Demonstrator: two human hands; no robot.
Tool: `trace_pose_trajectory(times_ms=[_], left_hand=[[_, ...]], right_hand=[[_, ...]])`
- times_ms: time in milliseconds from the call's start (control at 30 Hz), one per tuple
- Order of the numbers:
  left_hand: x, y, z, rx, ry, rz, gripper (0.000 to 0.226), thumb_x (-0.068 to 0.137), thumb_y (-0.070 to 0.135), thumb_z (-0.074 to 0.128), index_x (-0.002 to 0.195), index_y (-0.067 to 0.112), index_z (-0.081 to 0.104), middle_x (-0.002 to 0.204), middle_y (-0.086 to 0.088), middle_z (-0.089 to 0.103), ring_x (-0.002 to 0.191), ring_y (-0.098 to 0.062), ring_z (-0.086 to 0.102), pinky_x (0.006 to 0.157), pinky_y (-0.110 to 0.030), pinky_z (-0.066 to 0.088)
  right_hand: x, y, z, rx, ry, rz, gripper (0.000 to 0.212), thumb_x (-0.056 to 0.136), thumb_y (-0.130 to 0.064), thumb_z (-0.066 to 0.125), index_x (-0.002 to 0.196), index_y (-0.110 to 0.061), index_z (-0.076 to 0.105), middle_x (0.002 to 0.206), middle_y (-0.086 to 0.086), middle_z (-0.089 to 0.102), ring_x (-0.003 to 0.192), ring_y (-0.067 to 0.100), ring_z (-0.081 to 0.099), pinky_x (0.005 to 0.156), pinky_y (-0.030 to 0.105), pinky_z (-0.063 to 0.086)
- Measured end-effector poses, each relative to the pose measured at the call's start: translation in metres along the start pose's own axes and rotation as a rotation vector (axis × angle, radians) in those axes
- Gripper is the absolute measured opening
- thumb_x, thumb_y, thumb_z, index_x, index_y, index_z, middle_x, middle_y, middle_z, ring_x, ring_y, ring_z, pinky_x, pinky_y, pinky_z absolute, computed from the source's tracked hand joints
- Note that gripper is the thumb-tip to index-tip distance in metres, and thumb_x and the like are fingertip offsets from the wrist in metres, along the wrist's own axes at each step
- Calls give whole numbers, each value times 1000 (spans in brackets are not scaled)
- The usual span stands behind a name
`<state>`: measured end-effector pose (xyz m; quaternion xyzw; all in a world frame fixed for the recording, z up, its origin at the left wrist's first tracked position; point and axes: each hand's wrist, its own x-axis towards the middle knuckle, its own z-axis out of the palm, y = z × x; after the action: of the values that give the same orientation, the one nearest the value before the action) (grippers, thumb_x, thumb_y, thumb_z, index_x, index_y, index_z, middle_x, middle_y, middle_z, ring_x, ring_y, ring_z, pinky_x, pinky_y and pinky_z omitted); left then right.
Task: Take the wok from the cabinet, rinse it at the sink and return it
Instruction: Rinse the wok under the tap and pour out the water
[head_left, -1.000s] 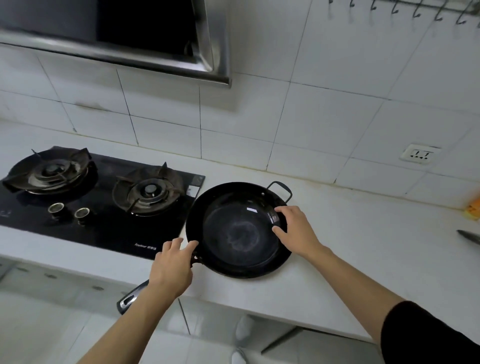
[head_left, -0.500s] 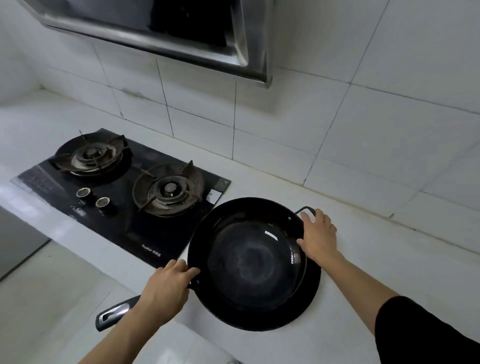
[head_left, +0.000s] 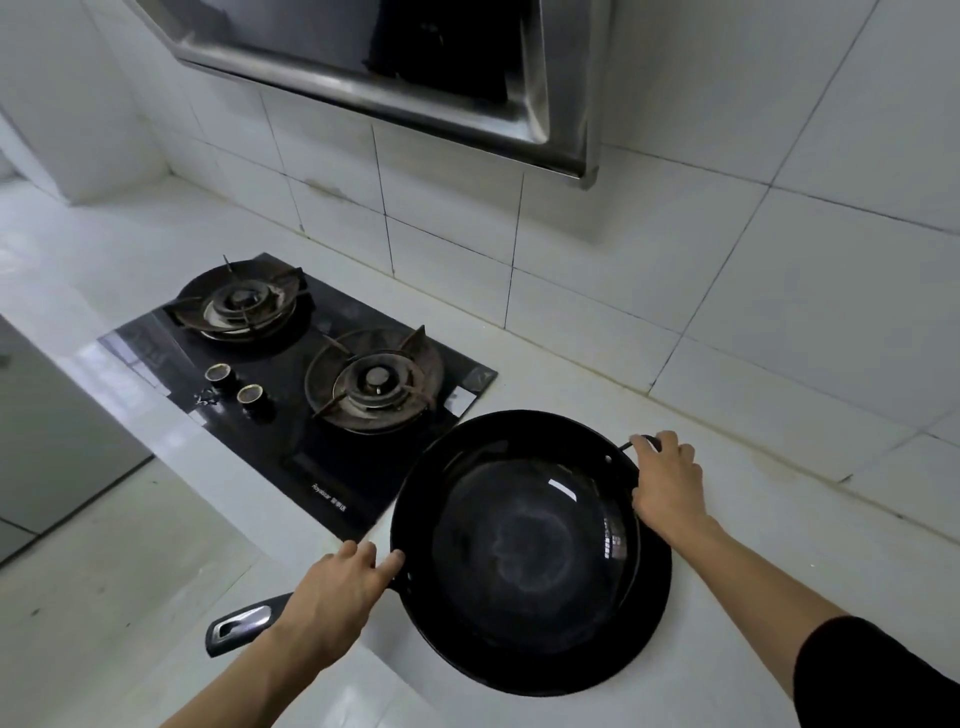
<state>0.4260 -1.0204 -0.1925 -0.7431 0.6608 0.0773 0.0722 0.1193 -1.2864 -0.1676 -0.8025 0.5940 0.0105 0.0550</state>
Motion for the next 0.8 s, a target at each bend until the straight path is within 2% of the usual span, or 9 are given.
trace_pose_trajectory(times_ms=[67,167,233,400,567,800], left_hand=[[-5,-6,-4,-7,49,9,68,76,2,51,135,30,33,99,-2,55,85,-25,50,61,-32,32],[-14,-19,-15,20,102,36,65,62,5,70,121,30,54,80,3,58,66,-20,53,51,-27,30],[-17,-33,-25,27,155,45,66,56,4,74,115,29,58,74,4,58,62,-19,54,48,-26,28],[-40,-84,-51,25,269,29,65,54,2,74,111,27,58,72,2,58,61,-22,54,48,-28,33],[-84,-157,-70,48,340,3,67,50,-1,74,109,28,59,72,2,55,62,-22,53,48,-27,24],[-147,-271,-72,15,379,-71,67,63,-3,63,119,31,50,80,3,52,71,-23,49,56,-30,34]], right_hand=[[-1,-5,-7,-8,17,2,66,75,-10,63,137,-17,44,132,14,39,110,35,42,91,42,43],[-2,-19,-25,-14,61,-21,68,72,-7,64,136,-16,45,133,14,39,111,35,41,92,42,42],[-4,-33,-38,-7,108,-43,68,72,-5,64,137,-14,46,134,15,40,111,36,41,91,43,42],[-14,-88,-71,11,159,-72,69,72,-5,66,137,-14,45,136,17,38,113,38,41,92,44,43],[-40,-171,-96,20,178,-79,70,73,-7,66,138,-15,45,136,16,37,113,37,41,94,42,42],[-66,-293,-116,35,220,-147,65,74,-9,68,135,-15,47,135,14,38,114,35,40,94,40,41]])
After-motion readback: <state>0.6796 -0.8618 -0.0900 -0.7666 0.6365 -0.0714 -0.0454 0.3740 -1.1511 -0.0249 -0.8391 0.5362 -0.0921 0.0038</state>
